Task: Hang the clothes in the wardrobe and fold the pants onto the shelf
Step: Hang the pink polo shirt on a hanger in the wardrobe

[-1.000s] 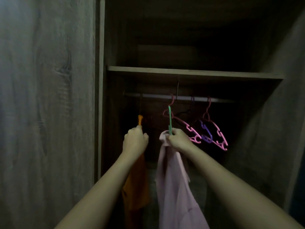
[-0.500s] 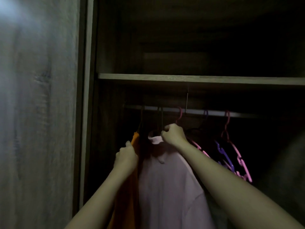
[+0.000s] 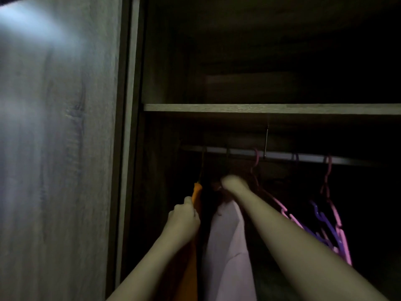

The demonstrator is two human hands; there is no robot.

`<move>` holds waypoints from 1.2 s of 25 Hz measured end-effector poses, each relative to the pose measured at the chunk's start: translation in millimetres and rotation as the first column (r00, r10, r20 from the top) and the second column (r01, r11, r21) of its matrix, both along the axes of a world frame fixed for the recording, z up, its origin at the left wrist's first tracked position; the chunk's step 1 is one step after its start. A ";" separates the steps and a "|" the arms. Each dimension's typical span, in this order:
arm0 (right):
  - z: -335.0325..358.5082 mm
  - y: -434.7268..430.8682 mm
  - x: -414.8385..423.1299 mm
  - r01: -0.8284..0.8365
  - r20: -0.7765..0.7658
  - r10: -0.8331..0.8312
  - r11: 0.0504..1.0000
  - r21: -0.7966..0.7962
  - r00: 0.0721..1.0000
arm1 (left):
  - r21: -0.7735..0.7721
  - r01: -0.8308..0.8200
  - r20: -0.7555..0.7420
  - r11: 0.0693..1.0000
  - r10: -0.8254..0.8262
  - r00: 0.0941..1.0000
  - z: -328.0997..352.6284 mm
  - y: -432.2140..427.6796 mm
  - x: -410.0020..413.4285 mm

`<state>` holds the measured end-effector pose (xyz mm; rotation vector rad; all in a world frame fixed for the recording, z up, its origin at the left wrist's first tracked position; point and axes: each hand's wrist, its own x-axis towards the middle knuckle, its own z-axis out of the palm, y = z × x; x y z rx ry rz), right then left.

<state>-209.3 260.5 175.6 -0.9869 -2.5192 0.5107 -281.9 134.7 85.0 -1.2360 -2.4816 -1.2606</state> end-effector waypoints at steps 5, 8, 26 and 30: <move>-10.8 0.6 4.0 0.086 0.034 -0.091 0.989 0.117 0.995 | 0.022 -0.015 -0.081 1.000 0.017 0.997 1.4 -8.9 -0.6; -18.0 -9.3 12.3 0.180 -0.026 -0.178 0.964 0.194 0.984 | -0.046 -0.114 -0.229 0.992 0.101 0.968 2.4 -8.9 3.6; -83.3 -127.9 17.8 -0.124 -0.446 0.407 0.833 0.539 0.797 | 0.433 -0.189 -0.368 0.881 0.364 0.856 -15.1 -154.6 10.2; -132.1 -207.2 -20.8 -0.305 -0.400 0.554 0.788 0.534 0.730 | 0.376 -0.383 -0.282 0.844 0.498 0.820 -66.7 -244.7 -17.7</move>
